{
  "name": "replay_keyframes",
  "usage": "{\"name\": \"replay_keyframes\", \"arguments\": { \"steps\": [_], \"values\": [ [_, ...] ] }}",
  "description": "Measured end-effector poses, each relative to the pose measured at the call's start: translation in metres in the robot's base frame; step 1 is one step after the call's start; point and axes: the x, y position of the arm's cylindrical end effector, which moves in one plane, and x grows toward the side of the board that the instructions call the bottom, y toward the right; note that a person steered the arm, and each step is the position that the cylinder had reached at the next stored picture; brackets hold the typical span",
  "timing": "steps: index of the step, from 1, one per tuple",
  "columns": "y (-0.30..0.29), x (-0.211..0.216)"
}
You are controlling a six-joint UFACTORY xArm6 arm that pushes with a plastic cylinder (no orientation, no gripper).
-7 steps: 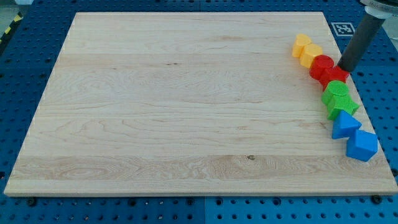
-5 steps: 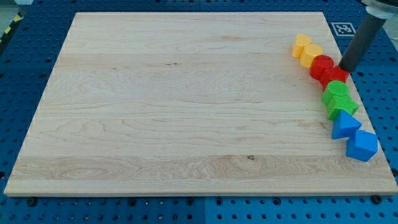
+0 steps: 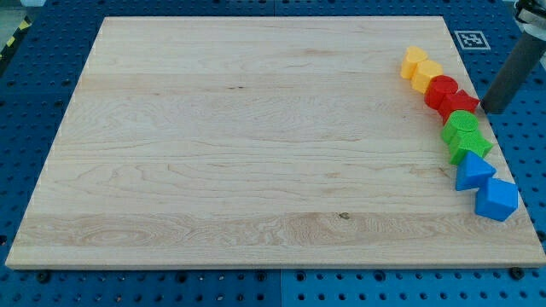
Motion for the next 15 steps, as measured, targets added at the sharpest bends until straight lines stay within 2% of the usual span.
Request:
{"name": "replay_keyframes", "arguments": {
  "steps": [2, 3, 4, 5, 7, 8, 12, 14, 15],
  "values": [
    [0.000, 0.030],
    [-0.008, 0.029],
    [-0.015, -0.001],
    [-0.015, -0.009],
    [-0.015, 0.006],
    [-0.028, -0.002],
    [-0.113, -0.005],
    [-0.122, 0.010],
    [-0.105, 0.021]
  ]
}}
